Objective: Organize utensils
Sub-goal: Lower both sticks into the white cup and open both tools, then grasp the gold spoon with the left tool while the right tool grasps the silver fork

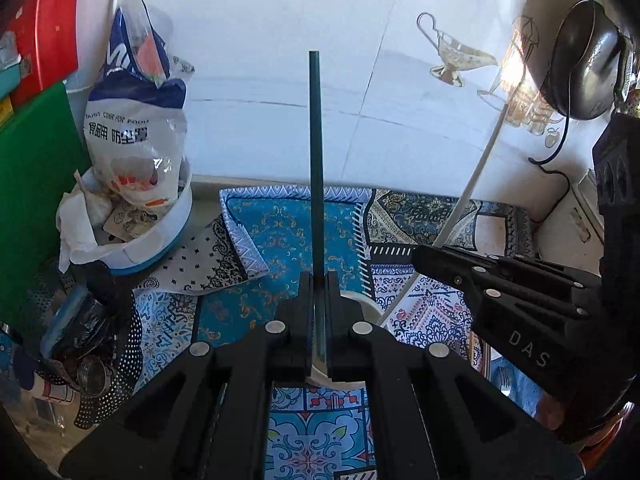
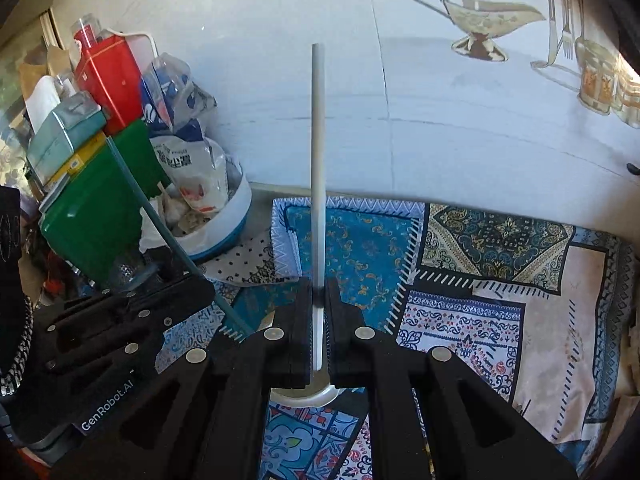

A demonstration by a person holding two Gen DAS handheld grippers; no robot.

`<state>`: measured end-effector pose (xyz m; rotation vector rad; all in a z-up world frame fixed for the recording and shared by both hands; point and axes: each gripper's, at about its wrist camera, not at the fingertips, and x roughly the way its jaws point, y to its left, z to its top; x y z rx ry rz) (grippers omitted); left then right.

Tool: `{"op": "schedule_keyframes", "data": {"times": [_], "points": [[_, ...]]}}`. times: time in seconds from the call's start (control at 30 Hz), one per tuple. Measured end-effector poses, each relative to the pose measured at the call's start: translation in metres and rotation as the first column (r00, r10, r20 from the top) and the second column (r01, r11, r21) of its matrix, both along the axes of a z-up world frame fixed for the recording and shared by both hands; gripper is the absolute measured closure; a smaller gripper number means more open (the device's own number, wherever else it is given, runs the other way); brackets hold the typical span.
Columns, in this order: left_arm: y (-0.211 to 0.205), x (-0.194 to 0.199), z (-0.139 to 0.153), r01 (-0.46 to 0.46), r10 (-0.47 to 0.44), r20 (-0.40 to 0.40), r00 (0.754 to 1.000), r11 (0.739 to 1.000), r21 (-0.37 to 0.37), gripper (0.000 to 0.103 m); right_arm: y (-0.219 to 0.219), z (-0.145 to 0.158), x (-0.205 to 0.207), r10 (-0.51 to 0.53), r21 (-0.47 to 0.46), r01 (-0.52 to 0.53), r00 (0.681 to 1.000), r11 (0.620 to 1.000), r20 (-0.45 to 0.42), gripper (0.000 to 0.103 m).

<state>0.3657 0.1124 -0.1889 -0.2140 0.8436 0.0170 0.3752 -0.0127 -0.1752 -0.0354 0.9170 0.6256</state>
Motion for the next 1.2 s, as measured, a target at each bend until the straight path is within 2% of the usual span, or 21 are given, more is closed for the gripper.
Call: {"op": "schedule_keyframes", "data": {"times": [0.23, 0.5, 0.57, 0.67, 0.73, 0.87, 1.1, 1.2], "points": [[0.003, 0.008, -0.022, 0.009, -0.01, -0.067, 0.998, 1.0, -0.025, 0.1, 0.001, -0.02, 0.005, 0.005, -0.053, -0.008, 0.999, 0.999, -0.049, 0.097], [-0.001, 0.01, -0.026, 0.026, -0.032, -0.123, 0.992, 0.998, -0.049, 0.1, 0.0, -0.023, 0.005, 0.015, -0.061, -0.021, 0.996, 0.998, -0.089, 0.097], [-0.003, 0.007, -0.023, 0.033, -0.038, -0.118, 0.992, 0.999, -0.042, 0.1, -0.001, -0.021, 0.004, 0.016, -0.067, -0.022, 0.996, 0.998, -0.092, 0.096], [-0.006, 0.002, -0.017, 0.039, -0.041, -0.113, 0.993, 0.999, -0.019, 0.098, -0.002, -0.018, 0.001, 0.0, -0.09, -0.007, 0.997, 0.996, -0.079, 0.086], [-0.008, -0.001, -0.011, 0.039, -0.04, -0.107, 0.993, 0.999, -0.009, 0.094, -0.005, -0.013, -0.003, 0.001, -0.081, -0.007, 0.997, 0.997, -0.072, 0.084], [-0.011, -0.01, 0.002, 0.039, -0.038, -0.084, 0.996, 0.999, 0.008, 0.092, -0.012, -0.001, -0.012, 0.004, -0.071, -0.008, 0.999, 0.997, -0.05, 0.084], [-0.024, -0.029, 0.031, 0.046, -0.045, -0.025, 0.999, 0.998, 0.047, 0.08, -0.03, 0.023, -0.03, -0.003, -0.06, 0.004, 1.0, 0.998, 0.009, 0.083], [-0.033, -0.036, 0.042, 0.051, -0.051, -0.005, 0.999, 0.997, 0.052, 0.077, -0.043, 0.032, -0.037, -0.018, -0.046, 0.02, 0.999, 0.999, 0.032, 0.078]]}}
